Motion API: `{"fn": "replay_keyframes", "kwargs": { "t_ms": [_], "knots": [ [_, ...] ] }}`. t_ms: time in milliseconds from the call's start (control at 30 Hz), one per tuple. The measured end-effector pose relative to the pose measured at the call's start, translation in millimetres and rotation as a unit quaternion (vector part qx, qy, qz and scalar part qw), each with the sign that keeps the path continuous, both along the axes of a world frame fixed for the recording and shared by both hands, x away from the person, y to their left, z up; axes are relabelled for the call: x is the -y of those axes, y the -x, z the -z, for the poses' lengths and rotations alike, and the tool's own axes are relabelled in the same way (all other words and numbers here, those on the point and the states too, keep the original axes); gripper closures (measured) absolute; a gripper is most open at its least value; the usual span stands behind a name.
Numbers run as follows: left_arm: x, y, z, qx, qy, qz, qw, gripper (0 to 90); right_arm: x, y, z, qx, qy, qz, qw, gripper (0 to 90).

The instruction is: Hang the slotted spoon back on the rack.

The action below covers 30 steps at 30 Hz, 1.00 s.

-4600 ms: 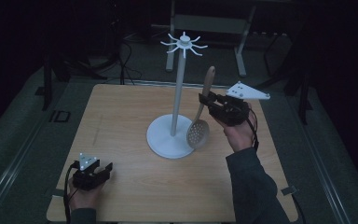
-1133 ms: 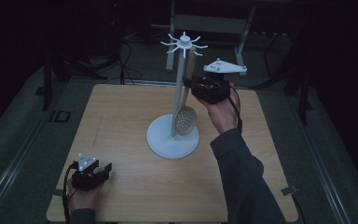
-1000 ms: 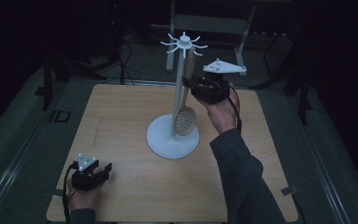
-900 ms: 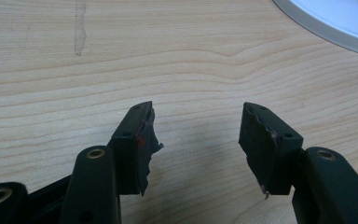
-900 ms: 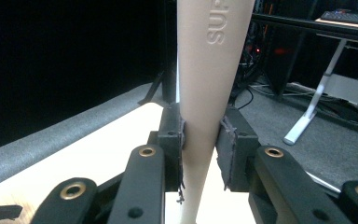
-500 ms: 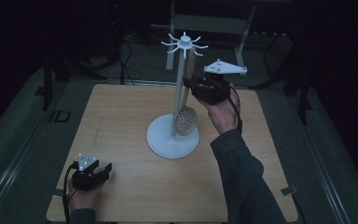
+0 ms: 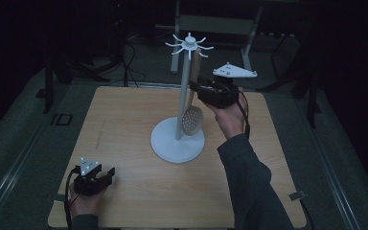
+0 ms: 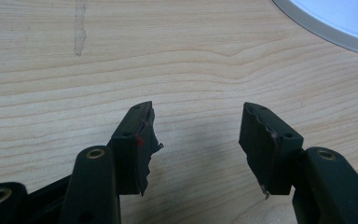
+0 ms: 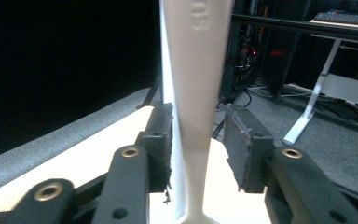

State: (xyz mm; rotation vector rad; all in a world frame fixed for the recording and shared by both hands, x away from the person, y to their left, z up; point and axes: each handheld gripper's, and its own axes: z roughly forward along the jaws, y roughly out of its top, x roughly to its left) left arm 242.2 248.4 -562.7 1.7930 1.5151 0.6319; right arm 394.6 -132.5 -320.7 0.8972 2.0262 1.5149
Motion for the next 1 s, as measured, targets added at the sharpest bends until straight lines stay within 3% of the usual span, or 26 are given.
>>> {"fn": "replay_keyframes", "kwargs": {
  "t_ms": [300,1000],
  "knots": [
    [0.2,-0.2,0.1,-0.001,-0.001,0.000,1.0000,45.2,9.1,1.0,5.0,-0.002,-0.005,0.010,0.9999,47.5],
    [1.0,-0.6,0.3,0.001,-0.002,0.000,1.0000,44.6,23.1,14.6,5.6,-0.003,0.002,0.007,1.0000,41.3]
  ]
}}
